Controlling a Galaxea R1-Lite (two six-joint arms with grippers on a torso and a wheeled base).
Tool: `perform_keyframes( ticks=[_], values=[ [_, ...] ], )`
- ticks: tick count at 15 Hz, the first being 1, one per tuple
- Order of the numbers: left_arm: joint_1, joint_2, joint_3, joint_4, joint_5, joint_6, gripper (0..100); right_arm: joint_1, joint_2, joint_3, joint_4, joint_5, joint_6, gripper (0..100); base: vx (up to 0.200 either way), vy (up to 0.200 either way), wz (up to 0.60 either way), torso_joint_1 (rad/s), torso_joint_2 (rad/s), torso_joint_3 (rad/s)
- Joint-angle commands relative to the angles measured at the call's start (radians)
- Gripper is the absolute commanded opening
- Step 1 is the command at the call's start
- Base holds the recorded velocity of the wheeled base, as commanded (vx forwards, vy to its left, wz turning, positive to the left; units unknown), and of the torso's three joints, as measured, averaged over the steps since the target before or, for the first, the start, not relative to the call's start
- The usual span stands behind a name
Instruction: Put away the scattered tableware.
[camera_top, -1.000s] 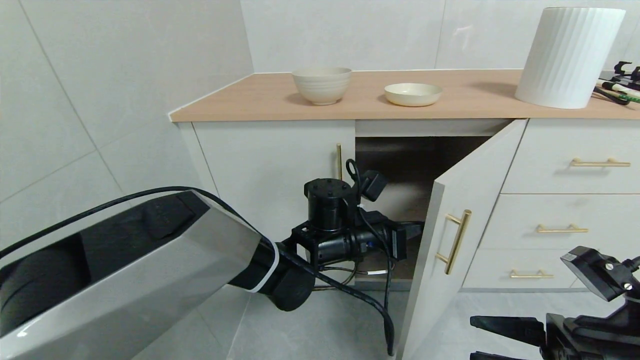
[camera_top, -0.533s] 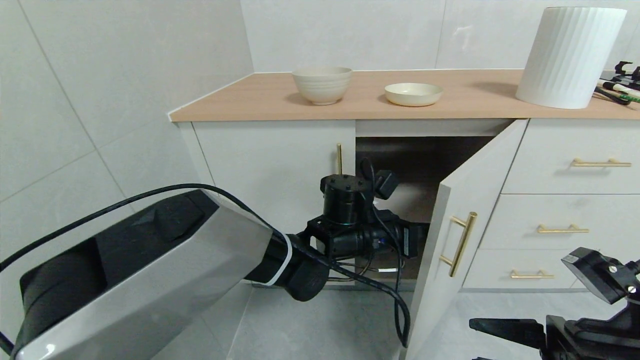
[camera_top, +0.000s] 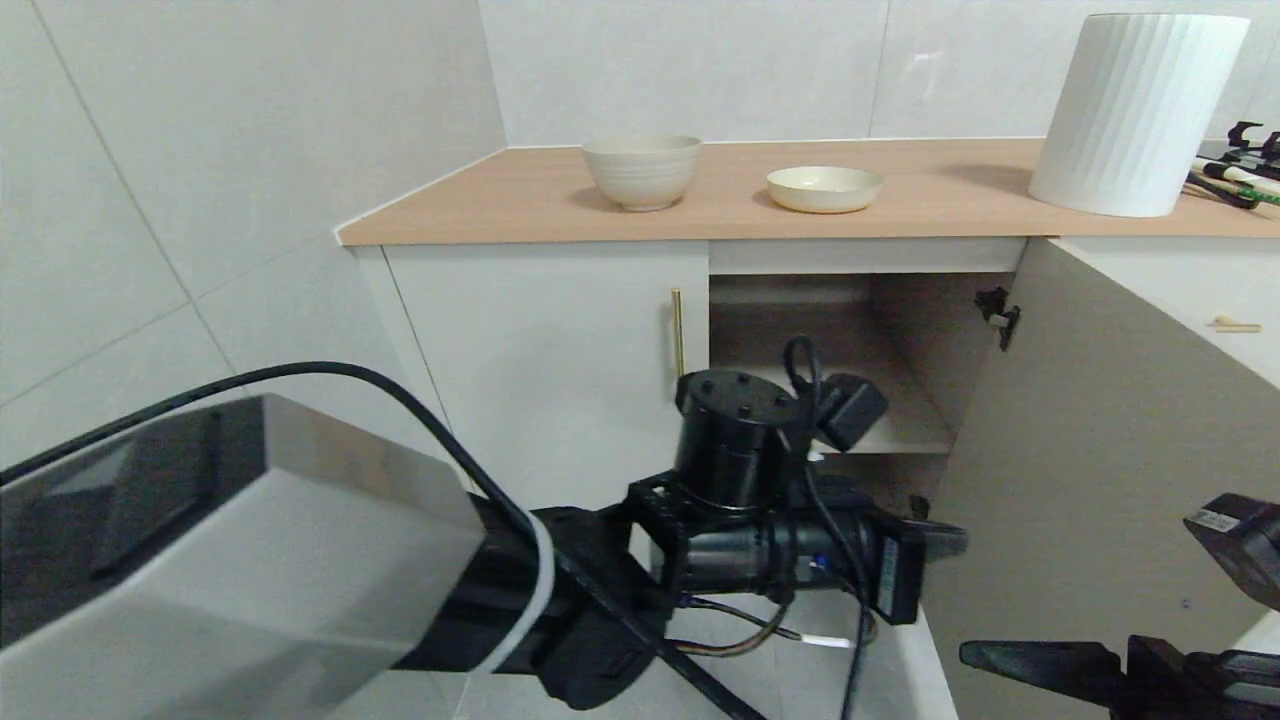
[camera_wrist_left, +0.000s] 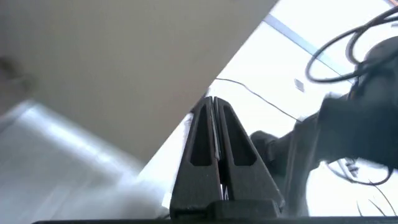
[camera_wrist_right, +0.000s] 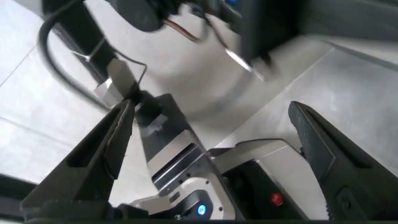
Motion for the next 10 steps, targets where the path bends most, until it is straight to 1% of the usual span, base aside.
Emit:
perform_keyframes(
  ticks=[1, 2, 3, 4, 5, 6, 7, 8, 9, 10],
  values=[
    [0.144, -0.19, 0.22, -0.069, 0.045, 0.007, 0, -0.02, 0.079, -0.046, -0.001, -0.032, -0.005, 100, 0.0, 0.0, 0.0, 0.0, 0.0, 0.0],
    [0.193, -0.265, 0.289, -0.069, 0.054, 0.007, 0, -0.04, 0.148, -0.104, -0.003, -0.089, -0.011, 100, 0.0, 0.0, 0.0, 0.0, 0.0, 0.0],
    [0.24, -0.342, 0.348, -0.063, 0.056, 0.007, 0, -0.049, 0.223, -0.163, -0.003, -0.16, -0.055, 100, 0.0, 0.0, 0.0, 0.0, 0.0, 0.0],
    [0.285, -0.423, 0.391, -0.039, 0.057, 0.007, 0, -0.058, 0.312, -0.223, -0.009, -0.255, -0.133, 100, 0.0, 0.0, 0.0, 0.0, 0.0, 0.0],
    [0.32, -0.509, 0.414, 0.035, 0.057, 0.007, 0, -0.067, 0.389, -0.29, -0.012, -0.347, -0.196, 100, 0.0, 0.0, 0.0, 0.0, 0.0, 0.0],
    [0.348, -0.571, 0.418, 0.112, 0.059, 0.007, 0, -0.069, 0.429, -0.339, -0.012, -0.393, -0.216, 100, 0.0, 0.0, 0.0, 0.0, 0.0, 0.0],
    [0.392, -0.687, 0.417, 0.285, 0.063, 0.008, 0, -0.069, 0.479, -0.439, 0.0, -0.43, -0.219, 100, 0.0, 0.0, 0.0, 0.0, 0.0, 0.0],
    [0.429, -0.752, 0.414, 0.376, 0.065, 0.008, 0, -0.069, 0.495, -0.499, 0.018, -0.434, -0.219, 100, 0.0, 0.0, 0.0, 0.0, 0.0, 0.0],
    [0.474, -0.793, 0.415, 0.417, 0.066, 0.016, 0, -0.069, 0.496, -0.555, 0.065, -0.434, -0.221, 100, 0.0, 0.0, 0.0, 0.0, 0.0, 0.0],
    [0.51, -0.821, 0.418, 0.423, 0.065, 0.024, 0, -0.069, 0.484, -0.623, 0.153, -0.434, -0.221, 100, 0.0, 0.0, 0.0, 0.0, 0.0, 0.0]
  ],
)
